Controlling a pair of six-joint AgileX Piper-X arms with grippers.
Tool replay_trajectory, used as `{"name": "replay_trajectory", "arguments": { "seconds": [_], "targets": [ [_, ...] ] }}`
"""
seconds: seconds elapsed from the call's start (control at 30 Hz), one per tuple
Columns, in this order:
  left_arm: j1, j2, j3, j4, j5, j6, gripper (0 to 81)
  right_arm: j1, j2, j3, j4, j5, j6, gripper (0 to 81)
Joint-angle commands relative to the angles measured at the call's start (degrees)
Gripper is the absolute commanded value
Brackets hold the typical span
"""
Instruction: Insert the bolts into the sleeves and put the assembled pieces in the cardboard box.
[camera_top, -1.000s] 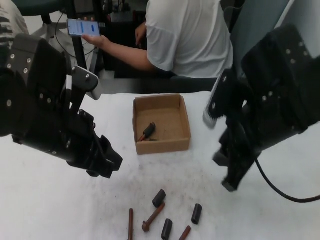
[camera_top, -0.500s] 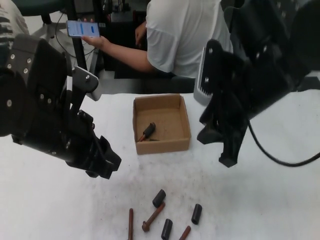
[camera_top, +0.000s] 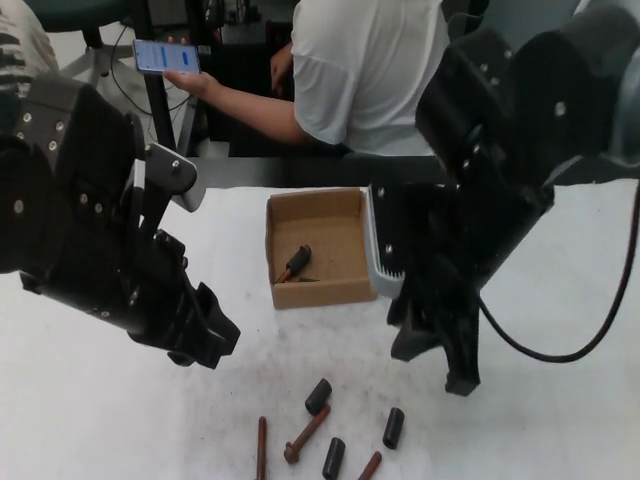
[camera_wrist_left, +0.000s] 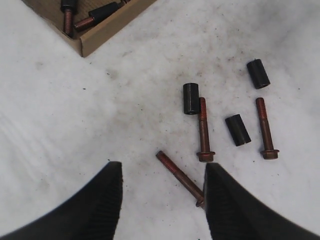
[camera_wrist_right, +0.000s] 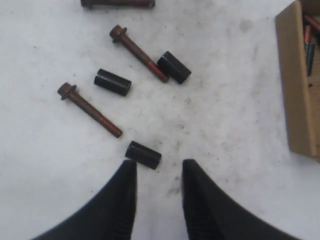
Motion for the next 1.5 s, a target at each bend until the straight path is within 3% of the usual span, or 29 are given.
{"name": "replay_trajectory", "arguments": {
  "seconds": [0.0, 0.27, 0.6, 1.03, 1.47],
  "targets": [
    [0.0, -0.2, 0.0, 0.1, -0.1, 0.5, 46.7, 0.1, 1.2, -0.3, 0.9, 0.7, -1.8, 29.2],
    [0.0, -0.2, 0.0, 0.2, -0.1, 0.5, 46.7, -0.1, 4.8, -0.2, 2.3, 1.3, -3.4, 29.2],
    [0.0, -0.2, 0.0, 1.6, 0.3, 0.5, 46.7, -0.1, 9.7, -0.2, 2.7, 7.0, -7.2, 29.2],
    [0.0, -0.2, 0.0, 0.4, 0.3, 0.8, 46.7, 0.4, 12.6, -0.1, -4.6, 6.9, -12.5, 29.1],
    [0.0, -0.2, 0.0, 0.4, 2.3, 0.8, 46.7, 1.2, 14.8, -0.3, -2.2, 8.5, -13.9, 29.1]
  ]
}}
